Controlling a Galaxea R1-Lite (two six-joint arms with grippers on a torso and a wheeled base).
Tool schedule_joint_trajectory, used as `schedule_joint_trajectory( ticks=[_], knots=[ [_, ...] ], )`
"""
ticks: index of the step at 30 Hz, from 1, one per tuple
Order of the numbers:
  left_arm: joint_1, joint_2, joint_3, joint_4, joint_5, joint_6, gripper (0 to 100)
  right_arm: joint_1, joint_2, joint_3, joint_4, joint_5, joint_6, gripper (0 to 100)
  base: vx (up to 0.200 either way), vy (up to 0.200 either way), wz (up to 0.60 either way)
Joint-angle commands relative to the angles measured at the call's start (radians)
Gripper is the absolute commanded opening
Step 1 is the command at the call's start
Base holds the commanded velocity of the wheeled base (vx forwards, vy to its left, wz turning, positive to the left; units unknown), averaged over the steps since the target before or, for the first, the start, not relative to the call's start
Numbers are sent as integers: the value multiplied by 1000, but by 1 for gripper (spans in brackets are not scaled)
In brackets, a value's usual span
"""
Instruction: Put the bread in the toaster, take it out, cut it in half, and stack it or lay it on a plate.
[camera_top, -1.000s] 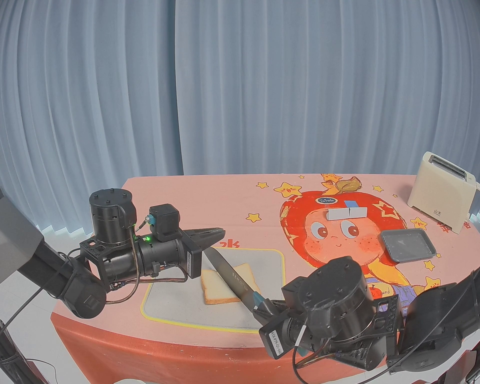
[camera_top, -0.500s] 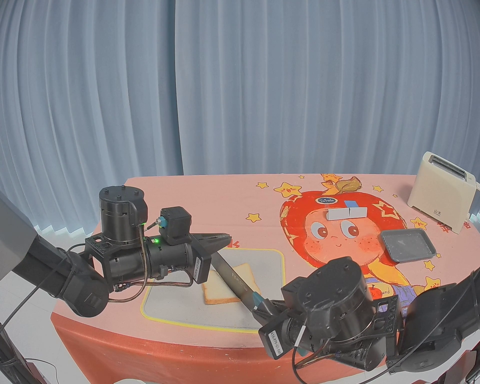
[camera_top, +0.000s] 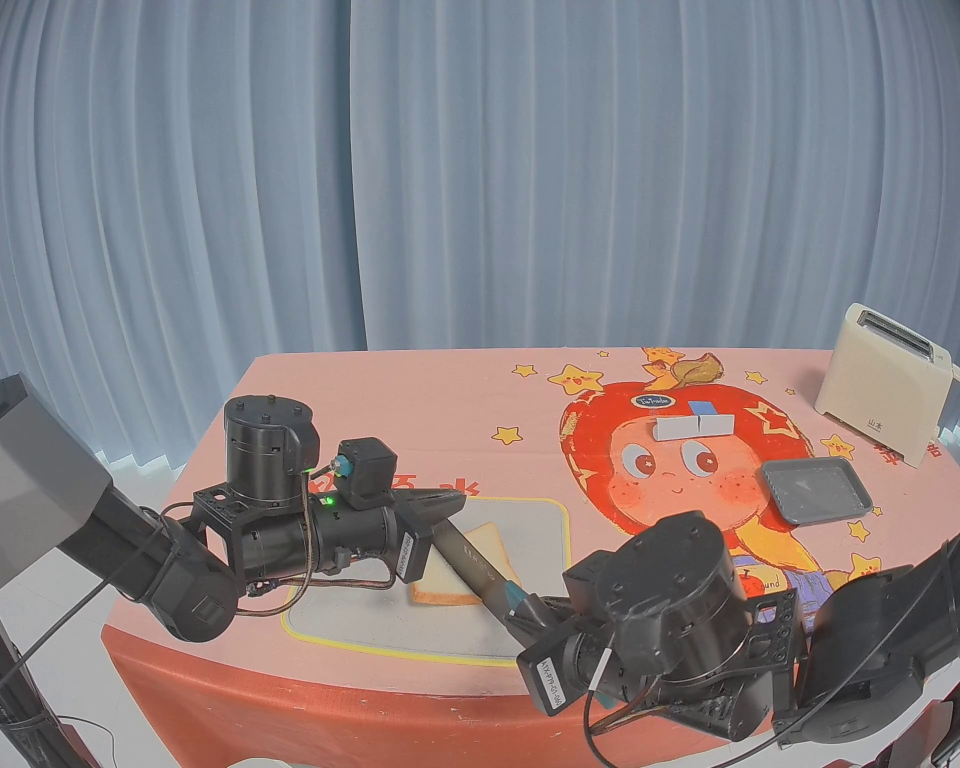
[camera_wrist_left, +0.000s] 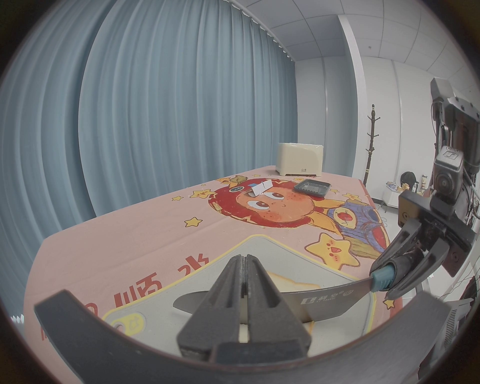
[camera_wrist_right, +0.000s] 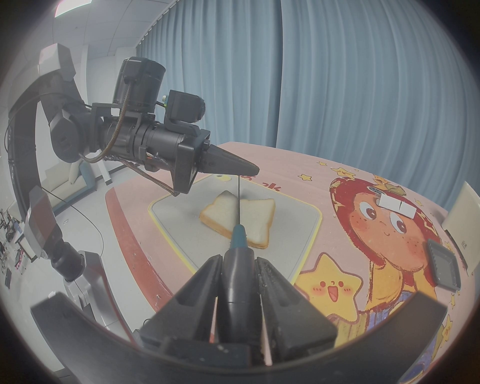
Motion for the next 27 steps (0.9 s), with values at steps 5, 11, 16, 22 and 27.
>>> schedule_joint_trajectory(
  ticks=[5,11,16,22,27],
  knots=[
    [3,16,3,2,3,-1,0,-5,-13,1,0,0,-3,0,0,0,0],
    [2,12,1,0,3,-1,0,-4,-2,4,9,0,-5,0,0,0,0],
    [-1,-1,-6,2,3,-4,0,-2,1,7,15,0,-5,0,0,0,0],
    [0,2,-3,2,3,-4,0,-4,-5,4,2,-2,-3,0,0,0,0],
    [3,13,4,-1,3,-5,0,-2,-13,-7,-1,0,-2,0,0,0,0]
  ],
)
